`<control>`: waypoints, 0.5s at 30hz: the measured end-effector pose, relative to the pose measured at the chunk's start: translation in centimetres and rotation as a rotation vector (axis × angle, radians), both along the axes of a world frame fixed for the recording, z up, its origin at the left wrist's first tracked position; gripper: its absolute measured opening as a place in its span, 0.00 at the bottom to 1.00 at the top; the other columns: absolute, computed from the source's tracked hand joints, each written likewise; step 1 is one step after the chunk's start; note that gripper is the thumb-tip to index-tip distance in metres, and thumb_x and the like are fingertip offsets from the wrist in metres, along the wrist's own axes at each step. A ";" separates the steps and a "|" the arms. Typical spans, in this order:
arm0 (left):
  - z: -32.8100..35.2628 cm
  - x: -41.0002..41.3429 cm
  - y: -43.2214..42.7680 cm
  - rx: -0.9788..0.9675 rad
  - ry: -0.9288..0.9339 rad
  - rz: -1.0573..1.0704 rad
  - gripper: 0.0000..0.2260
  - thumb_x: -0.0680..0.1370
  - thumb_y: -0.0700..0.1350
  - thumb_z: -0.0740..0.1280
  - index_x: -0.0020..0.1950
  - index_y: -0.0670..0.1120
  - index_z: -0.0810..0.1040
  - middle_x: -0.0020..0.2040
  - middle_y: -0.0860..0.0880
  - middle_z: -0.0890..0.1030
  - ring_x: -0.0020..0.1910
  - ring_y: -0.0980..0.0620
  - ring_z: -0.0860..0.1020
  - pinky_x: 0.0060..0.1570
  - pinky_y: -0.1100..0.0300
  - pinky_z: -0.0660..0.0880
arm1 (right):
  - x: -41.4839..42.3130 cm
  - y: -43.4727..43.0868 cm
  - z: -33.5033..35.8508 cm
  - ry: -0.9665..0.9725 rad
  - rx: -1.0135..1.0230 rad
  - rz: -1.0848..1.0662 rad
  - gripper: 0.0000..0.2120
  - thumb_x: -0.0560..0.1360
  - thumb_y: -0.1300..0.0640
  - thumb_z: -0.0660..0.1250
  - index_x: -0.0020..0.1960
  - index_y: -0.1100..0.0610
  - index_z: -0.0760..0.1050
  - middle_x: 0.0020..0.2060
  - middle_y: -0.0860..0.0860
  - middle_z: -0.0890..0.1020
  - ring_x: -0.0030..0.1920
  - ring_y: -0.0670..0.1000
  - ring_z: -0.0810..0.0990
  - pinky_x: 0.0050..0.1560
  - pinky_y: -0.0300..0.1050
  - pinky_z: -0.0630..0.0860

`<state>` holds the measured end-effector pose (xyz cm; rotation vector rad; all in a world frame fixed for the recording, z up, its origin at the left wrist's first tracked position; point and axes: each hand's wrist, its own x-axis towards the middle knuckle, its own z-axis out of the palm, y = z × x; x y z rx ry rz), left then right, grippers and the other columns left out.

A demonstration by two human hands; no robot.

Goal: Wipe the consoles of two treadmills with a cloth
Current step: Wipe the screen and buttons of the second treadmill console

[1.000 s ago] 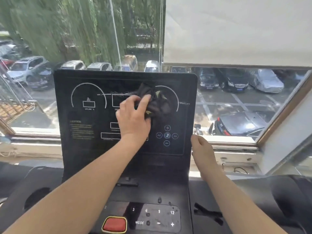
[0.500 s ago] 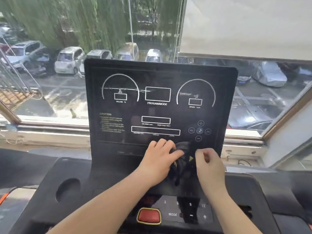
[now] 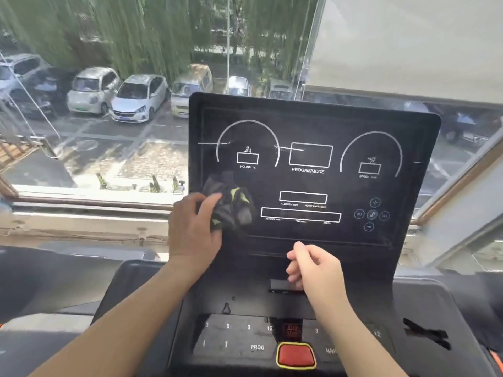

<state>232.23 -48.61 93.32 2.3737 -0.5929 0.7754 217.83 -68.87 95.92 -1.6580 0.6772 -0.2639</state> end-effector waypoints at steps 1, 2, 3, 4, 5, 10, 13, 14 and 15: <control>1.5 0.5 -2.0 -0.049 -0.012 0.013 0.32 0.63 0.34 0.76 0.67 0.46 0.77 0.57 0.40 0.76 0.52 0.36 0.75 0.50 0.43 0.76 | 0.0 -0.4 0.4 -0.008 0.017 -0.041 0.17 0.84 0.55 0.65 0.41 0.61 0.83 0.26 0.50 0.80 0.27 0.48 0.77 0.33 0.45 0.76; 2.8 0.7 -4.2 -0.069 -0.003 0.014 0.31 0.65 0.36 0.75 0.68 0.47 0.76 0.57 0.40 0.76 0.53 0.36 0.75 0.49 0.43 0.75 | -0.1 -0.8 0.7 -0.014 0.026 -0.077 0.17 0.84 0.55 0.65 0.41 0.62 0.83 0.26 0.50 0.80 0.27 0.48 0.76 0.31 0.41 0.75; 3.7 0.7 -6.3 -0.065 0.018 0.004 0.31 0.66 0.38 0.75 0.69 0.49 0.76 0.58 0.40 0.77 0.53 0.36 0.75 0.48 0.44 0.74 | -0.1 -1.2 0.9 -0.017 0.024 -0.106 0.17 0.84 0.56 0.65 0.41 0.62 0.82 0.26 0.50 0.80 0.26 0.48 0.76 0.29 0.40 0.74; 4.1 0.2 -8.3 -0.043 0.032 -0.019 0.31 0.66 0.39 0.75 0.69 0.51 0.77 0.59 0.41 0.77 0.54 0.37 0.74 0.47 0.45 0.73 | -0.2 -1.5 1.1 -0.020 0.017 -0.130 0.17 0.85 0.56 0.65 0.41 0.62 0.82 0.25 0.50 0.80 0.26 0.48 0.76 0.28 0.40 0.73; 3.8 -0.7 -10.0 -0.001 0.035 -0.068 0.31 0.65 0.41 0.75 0.68 0.52 0.78 0.59 0.43 0.77 0.55 0.38 0.74 0.47 0.46 0.72 | -0.4 -1.9 1.2 -0.020 0.011 -0.149 0.18 0.85 0.56 0.65 0.39 0.61 0.81 0.25 0.50 0.79 0.26 0.49 0.75 0.29 0.41 0.72; -1.6 -5.2 -11.4 0.458 -0.002 -0.473 0.30 0.63 0.41 0.74 0.65 0.57 0.78 0.58 0.49 0.77 0.53 0.43 0.75 0.48 0.49 0.68 | -1.5 -2.5 0.6 -0.009 0.052 -0.181 0.20 0.83 0.56 0.66 0.33 0.61 0.75 0.25 0.54 0.73 0.27 0.51 0.70 0.29 0.44 0.69; -2.5 -4.4 -6.1 0.343 0.028 -0.298 0.30 0.63 0.39 0.72 0.65 0.54 0.80 0.56 0.46 0.79 0.50 0.40 0.76 0.44 0.49 0.71 | -2.1 -1.6 -0.3 0.013 0.088 -0.126 0.21 0.83 0.57 0.66 0.32 0.62 0.75 0.24 0.53 0.73 0.26 0.51 0.69 0.30 0.45 0.69; -2.7 -3.6 -3.9 0.278 0.037 -0.211 0.31 0.61 0.38 0.74 0.65 0.52 0.80 0.56 0.44 0.79 0.50 0.39 0.76 0.43 0.48 0.73 | -2.1 -1.2 -0.5 0.022 0.095 -0.102 0.21 0.83 0.57 0.66 0.33 0.62 0.75 0.24 0.53 0.73 0.25 0.51 0.69 0.30 0.44 0.70; -3.0 -2.7 -1.5 0.219 0.051 -0.138 0.33 0.60 0.36 0.76 0.66 0.50 0.80 0.57 0.42 0.79 0.51 0.38 0.76 0.44 0.47 0.75 | -2.0 -0.7 -0.8 0.033 0.100 -0.077 0.20 0.83 0.57 0.66 0.33 0.63 0.75 0.24 0.53 0.73 0.24 0.50 0.69 0.30 0.43 0.70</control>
